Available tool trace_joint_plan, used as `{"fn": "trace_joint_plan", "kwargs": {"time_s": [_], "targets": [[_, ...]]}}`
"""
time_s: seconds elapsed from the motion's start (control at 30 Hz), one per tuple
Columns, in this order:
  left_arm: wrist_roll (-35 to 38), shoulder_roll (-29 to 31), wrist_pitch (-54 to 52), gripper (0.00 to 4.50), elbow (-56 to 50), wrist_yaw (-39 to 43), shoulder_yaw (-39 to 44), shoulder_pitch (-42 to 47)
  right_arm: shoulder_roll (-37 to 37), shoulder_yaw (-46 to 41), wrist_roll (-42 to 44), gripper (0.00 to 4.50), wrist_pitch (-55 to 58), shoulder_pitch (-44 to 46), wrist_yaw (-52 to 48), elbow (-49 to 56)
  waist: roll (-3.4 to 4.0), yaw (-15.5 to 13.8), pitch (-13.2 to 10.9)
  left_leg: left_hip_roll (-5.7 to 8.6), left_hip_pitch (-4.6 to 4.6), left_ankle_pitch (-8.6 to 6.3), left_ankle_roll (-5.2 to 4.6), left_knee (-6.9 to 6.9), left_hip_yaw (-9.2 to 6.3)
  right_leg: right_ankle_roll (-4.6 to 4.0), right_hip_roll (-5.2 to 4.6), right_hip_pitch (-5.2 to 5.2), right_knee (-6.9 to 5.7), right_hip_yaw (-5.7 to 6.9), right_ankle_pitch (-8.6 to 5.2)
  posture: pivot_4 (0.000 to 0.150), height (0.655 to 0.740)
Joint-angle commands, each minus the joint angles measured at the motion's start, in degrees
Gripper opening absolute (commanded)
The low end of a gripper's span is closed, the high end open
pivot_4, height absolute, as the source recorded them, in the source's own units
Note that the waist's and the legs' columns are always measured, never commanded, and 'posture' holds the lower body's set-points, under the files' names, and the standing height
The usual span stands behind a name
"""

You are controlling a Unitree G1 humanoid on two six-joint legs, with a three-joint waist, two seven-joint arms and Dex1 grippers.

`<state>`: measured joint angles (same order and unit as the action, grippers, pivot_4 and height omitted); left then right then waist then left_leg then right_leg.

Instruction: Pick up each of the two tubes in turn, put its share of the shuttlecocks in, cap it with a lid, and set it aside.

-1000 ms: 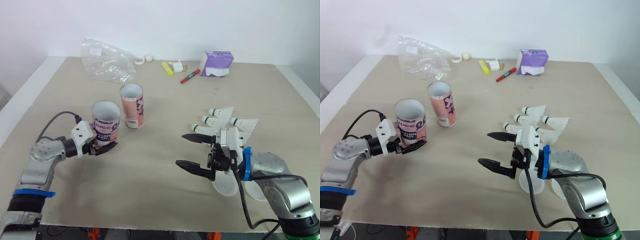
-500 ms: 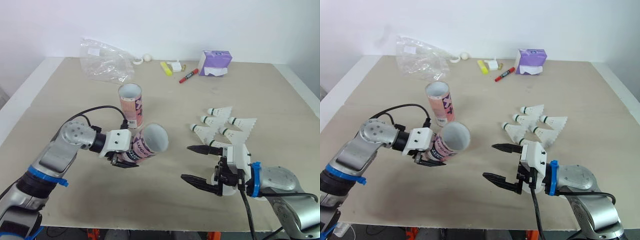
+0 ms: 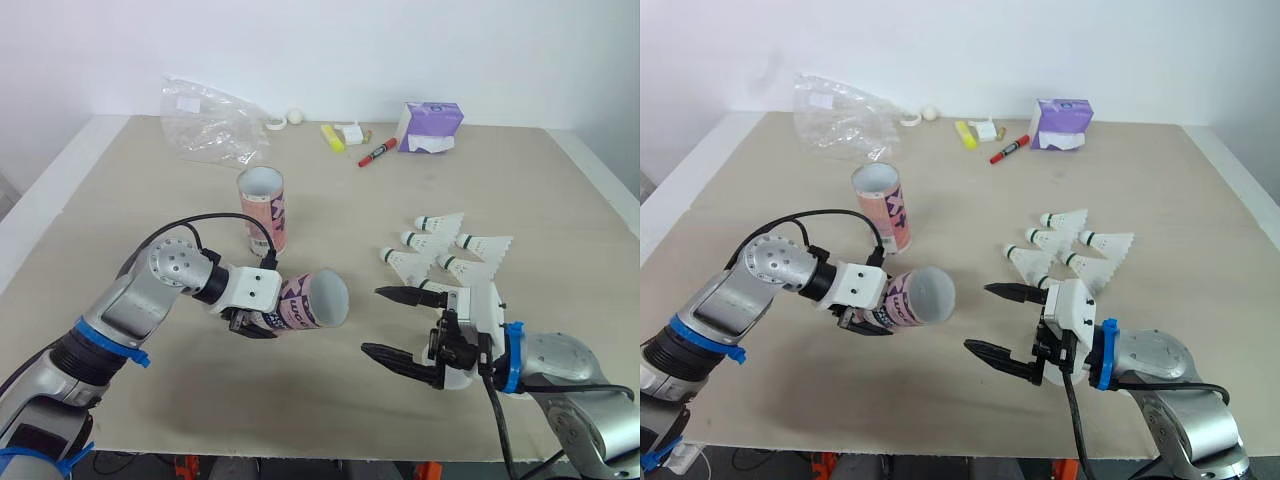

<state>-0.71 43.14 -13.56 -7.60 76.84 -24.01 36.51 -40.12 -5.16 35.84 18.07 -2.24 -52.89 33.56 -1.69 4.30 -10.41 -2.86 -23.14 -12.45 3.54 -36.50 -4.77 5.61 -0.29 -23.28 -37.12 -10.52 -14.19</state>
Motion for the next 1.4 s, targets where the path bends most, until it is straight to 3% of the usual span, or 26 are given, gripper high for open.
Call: {"fn": "trace_joint_plan", "kwargs": {"time_s": [0.03,0.27,0.5,0.77,1.4], "targets": [[-1.1,-0.7,-0.4,3.57,0.8,-0.4,-0.5,0.9,0.4,-5.4,4.4,4.50,2.1,-0.9,3.7,3.3,0.00,-0.2,0.0,0.01,0.00,0.02,-0.02,0.00,-0.01,0.01,0.00,0.01,0.00,0.00,0.01,0.150,0.7400],[-1.6,-1.9,0.2,3.57,3.0,0.3,-1.2,1.6,4.5,-21.4,8.5,4.50,7.4,-15.0,18.4,10.7,0.08,-1.3,0.1,0.05,-0.03,0.02,-0.03,0.01,-0.06,0.03,-0.02,0.03,0.00,0.00,-0.02,0.150,0.7400],[-1.9,-3.2,2.3,3.57,5.7,0.5,-1.6,2.5,12.3,-21.5,3.4,4.50,9.5,-26.4,30.7,17.2,0.20,-1.4,0.1,0.05,0.06,0.12,-0.11,-0.01,-0.04,-0.04,-0.02,0.03,-0.06,0.00,0.07,0.150,0.7400],[-2.0,-4.1,2.8,3.57,6.3,0.8,-1.4,2.8,15.7,-18.3,5.3,4.50,12.9,-24.4,35.9,14.7,0.24,-1.4,0.2,0.06,0.04,0.34,-0.18,-0.02,0.02,-0.12,-0.08,0.04,-0.05,-0.02,0.17,0.150,0.7400],[-1.3,-3.3,-1.3,3.57,1.4,-0.3,0.0,0.7,16.0,-15.8,9.0,4.50,18.3,-14.4,37.4,4.5,0.26,-1.5,0.2,0.07,-0.07,0.34,-0.19,0.08,0.00,-0.11,-0.08,-0.02,-0.04,-0.01,0.12,0.150,0.7400]]}}
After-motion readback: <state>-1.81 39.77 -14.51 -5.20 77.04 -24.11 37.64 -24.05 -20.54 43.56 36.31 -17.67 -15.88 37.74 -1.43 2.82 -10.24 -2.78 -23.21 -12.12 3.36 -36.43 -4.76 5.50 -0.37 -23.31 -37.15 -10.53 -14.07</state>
